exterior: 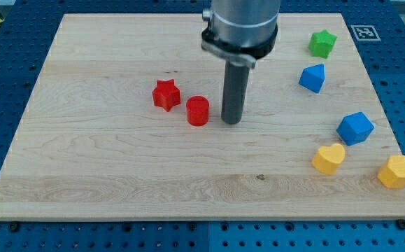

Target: Move the blue cube left a bit

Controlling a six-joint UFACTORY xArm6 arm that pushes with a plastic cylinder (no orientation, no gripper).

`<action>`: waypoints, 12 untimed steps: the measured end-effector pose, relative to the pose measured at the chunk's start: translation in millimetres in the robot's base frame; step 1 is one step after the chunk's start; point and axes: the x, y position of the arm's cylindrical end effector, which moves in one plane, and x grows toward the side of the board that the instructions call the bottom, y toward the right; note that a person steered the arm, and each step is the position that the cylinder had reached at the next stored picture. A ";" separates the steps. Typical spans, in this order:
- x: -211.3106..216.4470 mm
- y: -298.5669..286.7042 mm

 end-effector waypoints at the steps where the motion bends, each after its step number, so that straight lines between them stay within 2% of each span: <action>1: -1.1 -5.0; 3: -14.7 -69.2; 8: -11.0 148.9; 10: -12.7 216.8; 11: -12.9 272.0; 12: 10.8 304.9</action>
